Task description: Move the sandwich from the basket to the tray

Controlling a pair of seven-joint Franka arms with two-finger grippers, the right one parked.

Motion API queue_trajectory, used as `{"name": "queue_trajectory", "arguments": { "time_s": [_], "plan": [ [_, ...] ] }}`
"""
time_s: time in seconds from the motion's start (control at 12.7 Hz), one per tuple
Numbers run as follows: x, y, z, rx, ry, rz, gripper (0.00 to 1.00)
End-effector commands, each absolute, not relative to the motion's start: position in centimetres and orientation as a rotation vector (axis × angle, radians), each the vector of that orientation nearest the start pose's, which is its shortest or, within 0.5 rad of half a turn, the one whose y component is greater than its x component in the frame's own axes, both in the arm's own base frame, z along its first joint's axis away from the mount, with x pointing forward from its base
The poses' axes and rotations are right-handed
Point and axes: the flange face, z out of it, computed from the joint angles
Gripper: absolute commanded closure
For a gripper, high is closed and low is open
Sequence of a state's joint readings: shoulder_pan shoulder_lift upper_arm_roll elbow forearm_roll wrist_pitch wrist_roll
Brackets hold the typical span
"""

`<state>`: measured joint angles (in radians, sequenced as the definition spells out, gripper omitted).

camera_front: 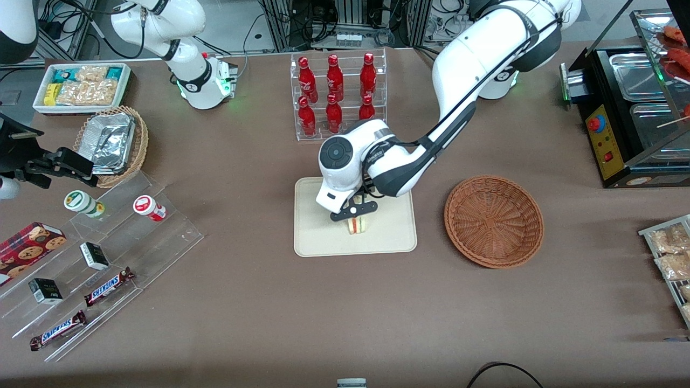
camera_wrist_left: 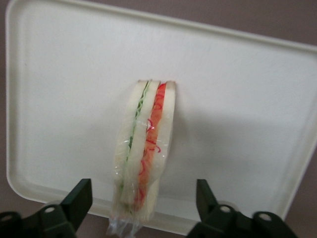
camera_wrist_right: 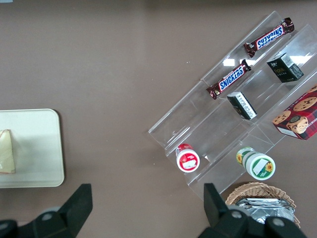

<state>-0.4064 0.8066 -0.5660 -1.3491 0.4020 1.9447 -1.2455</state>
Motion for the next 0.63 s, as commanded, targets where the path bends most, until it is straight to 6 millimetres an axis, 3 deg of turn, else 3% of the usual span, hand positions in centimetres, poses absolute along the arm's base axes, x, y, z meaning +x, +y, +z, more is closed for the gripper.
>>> {"name": "queue_trajectory", "arguments": {
  "time_s": [0.0, 0.16, 0.32, 0.39, 0.55],
  "plan": [
    [51.2, -49.3, 34.9, -3.011, -0.311, 0.054, 0.0],
    [51.8, -46.4, 39.3, -2.959, -0.379, 0.058, 0.0],
    [52.0, -44.7, 41.1, -2.914, -0.397, 0.056, 0.0],
    [53.5, -42.8, 41.7, -2.911, -0.445, 0.049, 0.0],
    [54.3, -40.5, 43.3, -2.915, -0.359, 0.051, 0.0]
  ]
}}
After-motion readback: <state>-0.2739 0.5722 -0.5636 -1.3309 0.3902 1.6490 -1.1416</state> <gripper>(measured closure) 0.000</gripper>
